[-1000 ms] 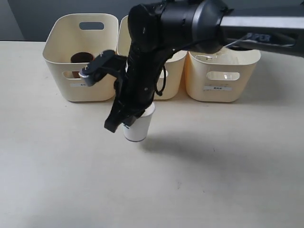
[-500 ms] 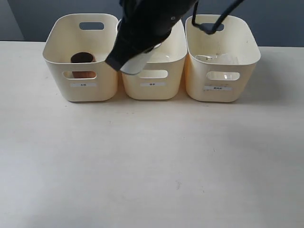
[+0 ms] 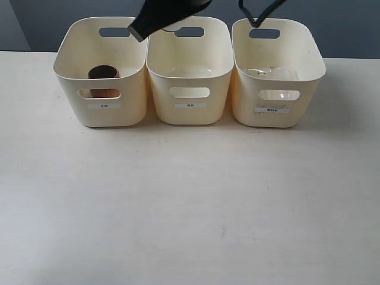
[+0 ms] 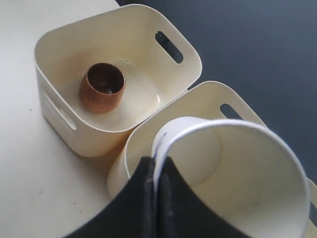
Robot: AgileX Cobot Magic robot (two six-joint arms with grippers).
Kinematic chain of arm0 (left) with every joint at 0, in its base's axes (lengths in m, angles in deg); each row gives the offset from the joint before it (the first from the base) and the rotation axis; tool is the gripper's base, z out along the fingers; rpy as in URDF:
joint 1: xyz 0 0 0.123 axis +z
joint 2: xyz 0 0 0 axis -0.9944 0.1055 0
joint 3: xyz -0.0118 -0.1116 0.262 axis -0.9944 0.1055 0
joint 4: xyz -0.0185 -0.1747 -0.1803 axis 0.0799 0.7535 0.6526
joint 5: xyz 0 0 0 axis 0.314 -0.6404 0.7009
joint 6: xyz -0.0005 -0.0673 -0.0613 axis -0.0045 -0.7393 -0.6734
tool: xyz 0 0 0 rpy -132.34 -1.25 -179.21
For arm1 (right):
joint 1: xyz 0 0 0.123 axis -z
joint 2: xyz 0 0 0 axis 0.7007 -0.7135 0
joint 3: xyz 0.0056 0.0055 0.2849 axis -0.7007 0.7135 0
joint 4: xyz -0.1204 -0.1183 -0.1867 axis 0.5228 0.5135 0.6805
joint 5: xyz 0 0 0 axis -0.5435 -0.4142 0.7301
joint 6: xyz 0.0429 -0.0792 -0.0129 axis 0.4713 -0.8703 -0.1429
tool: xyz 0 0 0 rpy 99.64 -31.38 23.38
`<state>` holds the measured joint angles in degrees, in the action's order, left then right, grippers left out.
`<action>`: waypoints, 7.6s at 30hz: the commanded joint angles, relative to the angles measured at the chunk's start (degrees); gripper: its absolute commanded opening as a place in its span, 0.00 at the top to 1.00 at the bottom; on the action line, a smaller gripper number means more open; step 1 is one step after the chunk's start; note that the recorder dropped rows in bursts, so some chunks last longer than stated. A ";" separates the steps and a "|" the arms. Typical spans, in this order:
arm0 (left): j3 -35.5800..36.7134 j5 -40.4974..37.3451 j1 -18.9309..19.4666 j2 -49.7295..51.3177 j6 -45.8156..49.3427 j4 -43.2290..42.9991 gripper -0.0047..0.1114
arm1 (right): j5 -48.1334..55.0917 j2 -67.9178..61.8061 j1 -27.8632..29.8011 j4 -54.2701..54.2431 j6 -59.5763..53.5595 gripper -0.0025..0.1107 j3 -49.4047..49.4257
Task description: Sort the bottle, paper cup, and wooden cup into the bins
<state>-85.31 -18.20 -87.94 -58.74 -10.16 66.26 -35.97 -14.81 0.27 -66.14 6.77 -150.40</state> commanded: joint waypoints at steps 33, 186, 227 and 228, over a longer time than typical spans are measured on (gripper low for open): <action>0.07 -0.08 -0.20 -0.28 -0.11 0.06 0.96 | 6.23 -24.40 14.18 -17.76 -12.65 0.99 -21.02; 0.07 -0.08 -0.20 -0.28 -0.11 0.06 0.96 | -16.65 71.68 34.15 -39.65 -18.56 0.99 62.59; 0.07 -0.08 -0.20 -0.28 -0.11 0.07 0.96 | -37.84 98.61 41.02 -5.11 11.51 0.99 92.07; 0.07 -0.08 -0.20 -0.28 -0.11 0.07 0.96 | -37.37 98.61 41.75 -5.25 11.51 0.99 92.07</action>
<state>-85.31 -18.20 -87.94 -58.74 -10.16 66.26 -73.87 83.57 39.73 -71.93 17.67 -58.58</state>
